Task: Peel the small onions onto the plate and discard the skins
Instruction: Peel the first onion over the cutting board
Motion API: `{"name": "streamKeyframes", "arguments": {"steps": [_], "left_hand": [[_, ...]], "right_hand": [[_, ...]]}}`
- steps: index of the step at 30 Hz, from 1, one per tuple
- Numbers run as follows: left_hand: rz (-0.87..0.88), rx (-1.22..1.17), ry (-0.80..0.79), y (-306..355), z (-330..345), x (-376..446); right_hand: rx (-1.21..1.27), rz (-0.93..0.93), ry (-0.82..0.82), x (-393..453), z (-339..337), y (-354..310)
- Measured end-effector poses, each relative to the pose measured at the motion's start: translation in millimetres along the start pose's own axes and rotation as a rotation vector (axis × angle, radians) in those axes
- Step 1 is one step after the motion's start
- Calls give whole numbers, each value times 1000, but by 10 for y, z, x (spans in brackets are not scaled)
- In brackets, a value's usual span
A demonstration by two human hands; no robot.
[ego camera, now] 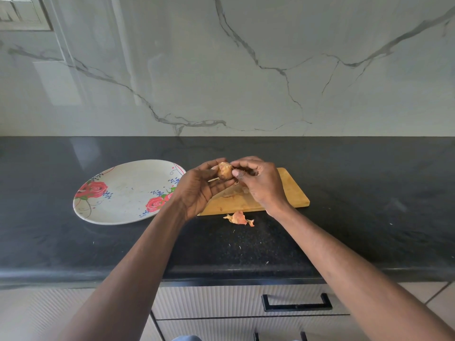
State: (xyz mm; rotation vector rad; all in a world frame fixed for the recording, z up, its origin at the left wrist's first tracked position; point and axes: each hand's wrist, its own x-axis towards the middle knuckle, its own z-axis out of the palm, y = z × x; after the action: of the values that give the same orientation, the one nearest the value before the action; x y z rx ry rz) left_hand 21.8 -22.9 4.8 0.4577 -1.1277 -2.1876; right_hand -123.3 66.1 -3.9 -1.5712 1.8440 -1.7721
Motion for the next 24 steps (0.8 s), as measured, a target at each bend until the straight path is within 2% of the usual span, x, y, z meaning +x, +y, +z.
{"name": "streamKeyframes", "arguments": {"steps": [7, 13, 19, 24], "left_hand": [[-9, 21, -10, 5, 17, -21], [16, 130, -14, -15, 43, -19], [17, 141, -23, -35, 19, 19], [3, 141, -43, -24, 7, 13]], "right_hand": [[-41, 11, 21, -15, 23, -17], [-207, -144, 44, -49, 84, 26], [-340, -276, 59, -76, 131, 85], [-318, -210, 46, -86, 108, 43]]}}
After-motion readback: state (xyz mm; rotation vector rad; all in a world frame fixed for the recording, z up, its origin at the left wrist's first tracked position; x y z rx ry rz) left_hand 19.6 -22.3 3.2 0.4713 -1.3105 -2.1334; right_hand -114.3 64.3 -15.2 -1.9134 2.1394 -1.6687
